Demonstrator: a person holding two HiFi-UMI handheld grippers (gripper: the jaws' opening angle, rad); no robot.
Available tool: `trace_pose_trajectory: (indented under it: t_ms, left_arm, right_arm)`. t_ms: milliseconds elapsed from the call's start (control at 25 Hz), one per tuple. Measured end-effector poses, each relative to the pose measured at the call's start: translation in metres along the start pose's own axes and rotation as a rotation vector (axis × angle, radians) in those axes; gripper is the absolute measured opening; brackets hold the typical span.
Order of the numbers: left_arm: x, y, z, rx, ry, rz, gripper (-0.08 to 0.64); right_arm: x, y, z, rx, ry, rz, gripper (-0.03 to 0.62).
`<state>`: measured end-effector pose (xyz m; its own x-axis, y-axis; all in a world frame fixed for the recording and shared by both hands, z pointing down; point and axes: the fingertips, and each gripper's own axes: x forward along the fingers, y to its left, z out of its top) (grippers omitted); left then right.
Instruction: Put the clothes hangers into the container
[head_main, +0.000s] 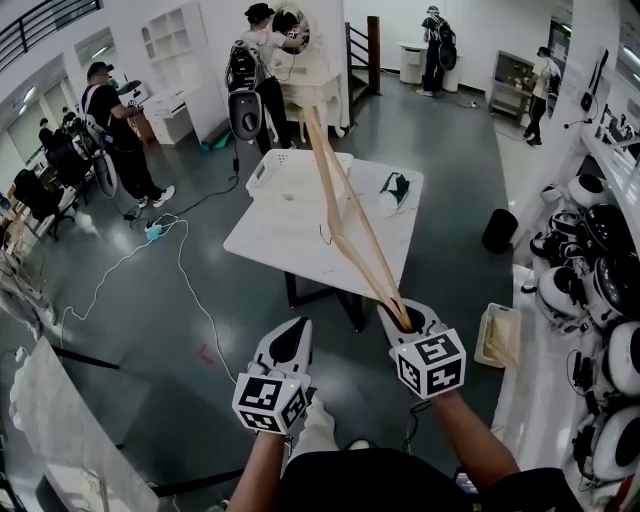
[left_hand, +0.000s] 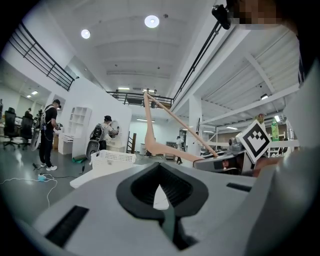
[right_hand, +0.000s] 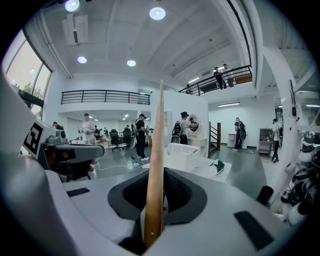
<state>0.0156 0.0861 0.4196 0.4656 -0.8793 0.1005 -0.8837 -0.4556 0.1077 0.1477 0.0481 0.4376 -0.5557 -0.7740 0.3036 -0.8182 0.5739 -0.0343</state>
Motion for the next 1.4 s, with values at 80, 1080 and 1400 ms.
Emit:
trace_pose_trajectory:
  t_ms: [80, 1080, 1400]
  left_arm:
    - [0.005, 0.006, 0.000, -0.001, 0.000, -0.003, 0.003]
    - [0.081, 0.100, 0.030, 0.016, 0.013, -0.025, 0.003]
    - [0.096, 0.141, 0.035, 0.010, 0.018, -0.031, 0.003]
  right_arm:
    - [0.007, -0.001, 0.002, -0.001, -0.001, -0.003, 0.062]
    - [0.127, -0.020, 0.052, -0.012, 0.013, -0.007, 0.061]
    - [0.165, -0.021, 0.065, 0.014, 0.020, -0.022, 0.062]
